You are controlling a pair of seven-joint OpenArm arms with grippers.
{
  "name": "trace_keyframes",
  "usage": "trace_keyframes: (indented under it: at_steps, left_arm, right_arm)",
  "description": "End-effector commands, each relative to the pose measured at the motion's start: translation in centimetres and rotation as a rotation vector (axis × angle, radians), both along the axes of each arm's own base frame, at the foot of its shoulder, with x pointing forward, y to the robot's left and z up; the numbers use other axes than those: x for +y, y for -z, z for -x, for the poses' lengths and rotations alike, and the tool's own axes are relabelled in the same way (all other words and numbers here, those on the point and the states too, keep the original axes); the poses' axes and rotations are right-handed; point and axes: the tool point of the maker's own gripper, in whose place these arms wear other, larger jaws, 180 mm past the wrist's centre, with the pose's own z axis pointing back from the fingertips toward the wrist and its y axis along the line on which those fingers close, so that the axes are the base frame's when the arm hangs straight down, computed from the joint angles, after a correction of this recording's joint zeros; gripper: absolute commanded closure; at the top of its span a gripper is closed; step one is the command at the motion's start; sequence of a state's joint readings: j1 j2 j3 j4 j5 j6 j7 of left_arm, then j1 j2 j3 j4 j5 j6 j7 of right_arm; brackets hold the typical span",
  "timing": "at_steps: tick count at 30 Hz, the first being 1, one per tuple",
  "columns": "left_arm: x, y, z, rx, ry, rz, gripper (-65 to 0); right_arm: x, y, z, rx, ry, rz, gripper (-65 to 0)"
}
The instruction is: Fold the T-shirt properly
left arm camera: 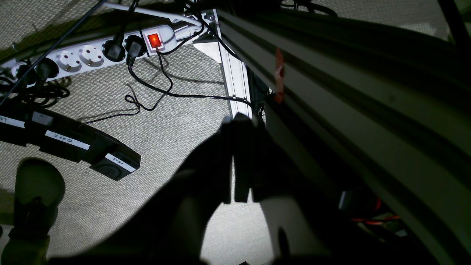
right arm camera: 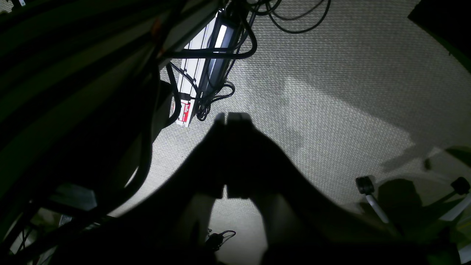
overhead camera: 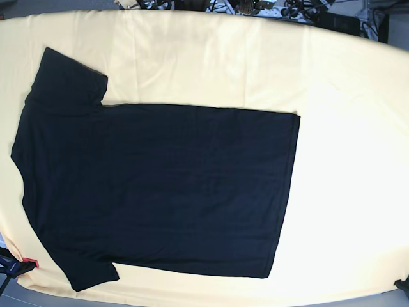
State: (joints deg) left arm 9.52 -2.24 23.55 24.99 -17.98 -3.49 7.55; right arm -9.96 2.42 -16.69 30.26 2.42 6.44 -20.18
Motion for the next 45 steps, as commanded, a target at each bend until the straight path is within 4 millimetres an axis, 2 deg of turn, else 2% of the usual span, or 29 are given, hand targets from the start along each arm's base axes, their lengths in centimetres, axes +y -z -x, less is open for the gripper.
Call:
trace_keyframes:
  at_steps: [1,10,16,23,27,30,32,37,42,45]
  left_arm:
    - [-0.4,-0.1,-0.1,-0.003,0.0,0.012,0.0]
    - [-0.4,-0.1,-0.1,-0.003,0.0,0.012,0.0]
    - [-0.4,-0.1,-0.1,-0.003,0.0,0.012,0.0]
    - [-0.4,-0.1,-0.1,-0.003,0.004,0.011,0.0]
    - [0.0,-0.1,1.2,0.044,0.15,-0.022,0.0]
    - [0.2,-0.4,3.0,0.09,0.234,-0.038,0.0]
    - [0.8,-0.7,4.4,0.101,0.24,-0.036,0.0]
    - [1.4,-2.3,9.2,0.143,0.269,0.008,0.0]
    - [3.3,-5.0,13.0,0.175,0.32,0.008,0.0]
    - [4.5,-7.6,14.5,0.16,0.36,0.02,0.0]
  right_arm:
    - [-0.2,-0.1,-0.9,-0.019,0.004,0.001,0.0]
    - [-0.2,-0.1,-0.9,-0.018,0.004,0.001,0.0]
    - [0.5,-0.2,-0.6,-0.007,-0.012,-0.039,0.0]
    - [0.0,-0.1,-0.8,-0.016,-0.023,-0.012,0.0]
    - [-1.2,-0.1,0.1,0.001,-0.141,0.026,0.0]
    - [-2.5,-0.1,2.6,0.053,-0.172,0.022,0.0]
    - [-3.1,-0.4,5.1,0.094,-0.19,-0.001,0.0]
    - [-4.2,-1.8,10.5,0.173,-0.243,-0.068,0.0]
    - [-5.2,-4.8,15.1,0.27,-0.249,-0.067,0.0]
    - [-5.4,-7.4,16.6,0.265,-0.237,-0.077,0.0]
